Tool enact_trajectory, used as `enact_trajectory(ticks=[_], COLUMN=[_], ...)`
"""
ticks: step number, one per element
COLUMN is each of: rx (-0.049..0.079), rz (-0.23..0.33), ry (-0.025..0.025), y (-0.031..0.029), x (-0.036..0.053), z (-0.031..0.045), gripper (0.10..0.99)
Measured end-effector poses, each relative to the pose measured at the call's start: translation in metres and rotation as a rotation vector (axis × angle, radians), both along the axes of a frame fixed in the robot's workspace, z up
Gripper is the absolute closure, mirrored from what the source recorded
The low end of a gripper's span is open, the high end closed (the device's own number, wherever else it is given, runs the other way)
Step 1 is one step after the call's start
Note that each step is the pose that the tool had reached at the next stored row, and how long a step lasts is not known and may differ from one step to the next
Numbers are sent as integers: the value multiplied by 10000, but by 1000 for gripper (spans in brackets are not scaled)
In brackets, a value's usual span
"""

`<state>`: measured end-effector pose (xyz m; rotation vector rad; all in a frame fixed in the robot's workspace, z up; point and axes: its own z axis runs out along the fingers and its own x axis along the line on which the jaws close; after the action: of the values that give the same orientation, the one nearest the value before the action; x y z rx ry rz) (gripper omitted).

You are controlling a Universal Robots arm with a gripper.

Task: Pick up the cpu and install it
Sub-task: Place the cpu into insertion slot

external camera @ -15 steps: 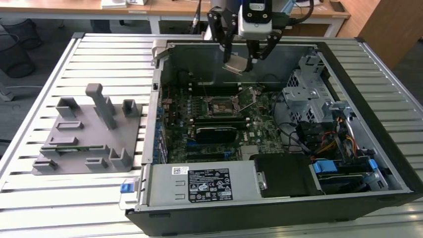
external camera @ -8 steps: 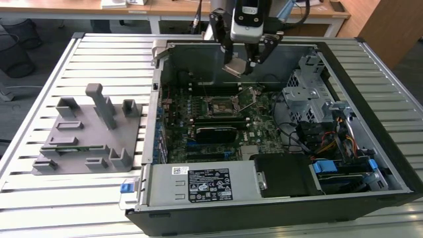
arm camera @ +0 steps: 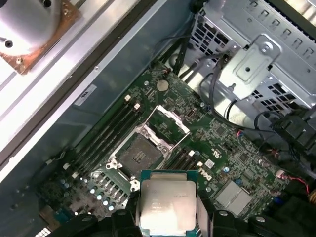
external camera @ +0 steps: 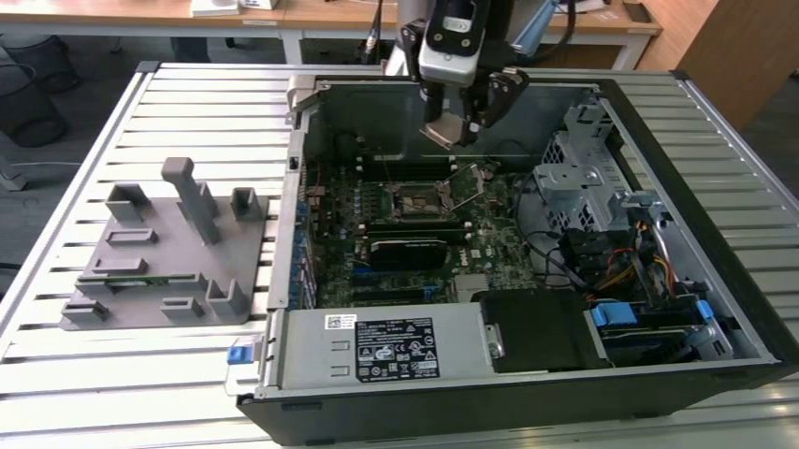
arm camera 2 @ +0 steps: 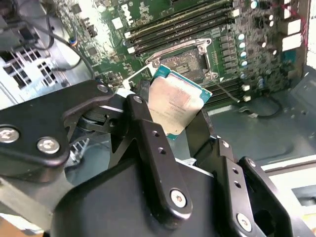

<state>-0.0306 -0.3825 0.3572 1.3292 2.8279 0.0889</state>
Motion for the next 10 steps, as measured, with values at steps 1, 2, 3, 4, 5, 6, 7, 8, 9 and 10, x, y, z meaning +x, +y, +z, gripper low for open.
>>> enact_trajectory(ticks=[1, 2, 3, 4, 5, 6, 7, 8, 9, 10], rx=[0, -1, 0, 0, -1, 0, 0, 0, 0, 0], rz=[-196, -377, -556, -737, -915, -1096, -1286, -1466, -1652, -1831], ry=[0, 0, 0, 0, 0, 0, 0, 0, 0, 0], y=[0, 0, 0, 0, 0, 0, 0, 0, 0, 0], x=[0, 0, 0, 0, 0, 0, 0, 0, 0, 0], z=[-7, -12, -18, -23, -28, -33, -39, -44, -49, -55], gripper=[545, 545, 545, 545, 545, 545, 545, 545, 545, 545])
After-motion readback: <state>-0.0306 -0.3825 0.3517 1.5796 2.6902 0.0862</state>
